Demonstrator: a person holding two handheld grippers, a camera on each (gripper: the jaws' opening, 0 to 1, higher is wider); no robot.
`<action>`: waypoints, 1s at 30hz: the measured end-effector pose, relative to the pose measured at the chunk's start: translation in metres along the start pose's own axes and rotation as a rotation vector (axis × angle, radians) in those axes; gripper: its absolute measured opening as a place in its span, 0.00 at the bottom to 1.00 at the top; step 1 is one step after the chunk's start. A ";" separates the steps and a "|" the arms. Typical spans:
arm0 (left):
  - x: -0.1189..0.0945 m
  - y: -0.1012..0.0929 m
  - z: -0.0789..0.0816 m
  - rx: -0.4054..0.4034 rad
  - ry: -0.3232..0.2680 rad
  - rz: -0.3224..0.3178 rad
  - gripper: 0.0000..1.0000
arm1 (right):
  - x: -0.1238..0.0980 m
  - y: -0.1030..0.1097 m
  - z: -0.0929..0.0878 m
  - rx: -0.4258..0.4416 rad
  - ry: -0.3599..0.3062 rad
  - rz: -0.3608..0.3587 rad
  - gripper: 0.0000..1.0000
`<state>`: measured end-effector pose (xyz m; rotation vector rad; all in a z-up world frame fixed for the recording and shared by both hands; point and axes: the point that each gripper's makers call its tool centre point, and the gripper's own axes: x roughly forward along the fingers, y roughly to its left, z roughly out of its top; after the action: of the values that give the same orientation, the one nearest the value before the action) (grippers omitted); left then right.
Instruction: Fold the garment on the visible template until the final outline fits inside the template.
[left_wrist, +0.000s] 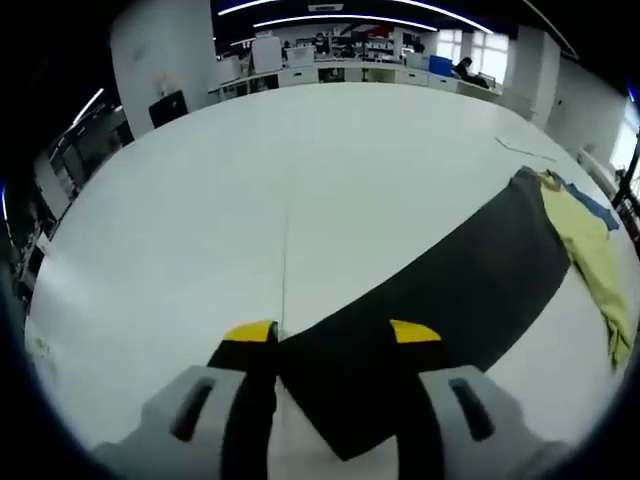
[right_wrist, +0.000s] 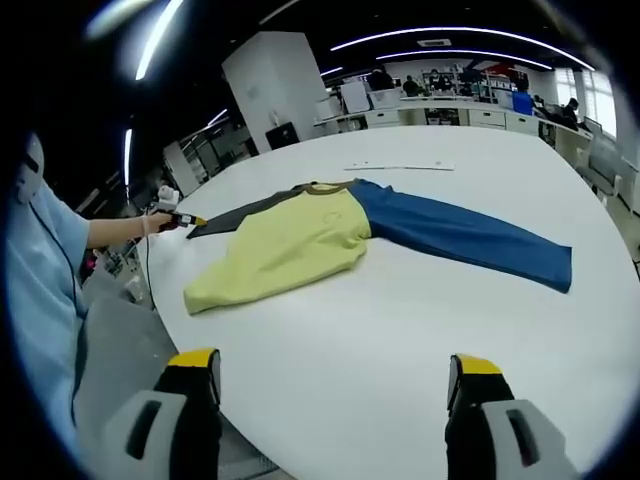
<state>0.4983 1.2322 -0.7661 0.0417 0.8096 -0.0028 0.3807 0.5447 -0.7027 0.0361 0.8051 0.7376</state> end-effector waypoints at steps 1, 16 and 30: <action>-0.002 -0.005 0.004 -0.004 -0.022 -0.027 0.40 | 0.000 0.000 0.000 0.001 -0.002 0.001 0.95; -0.020 -0.039 0.021 0.106 -0.123 -0.150 0.82 | 0.004 0.006 0.002 -0.012 -0.017 0.019 0.95; -0.046 -0.090 0.023 0.155 -0.178 -0.276 0.84 | 0.003 0.008 0.006 -0.022 -0.047 0.032 0.95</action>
<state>0.4811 1.1406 -0.7202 0.0749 0.6307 -0.3262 0.3812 0.5545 -0.6984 0.0462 0.7530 0.7735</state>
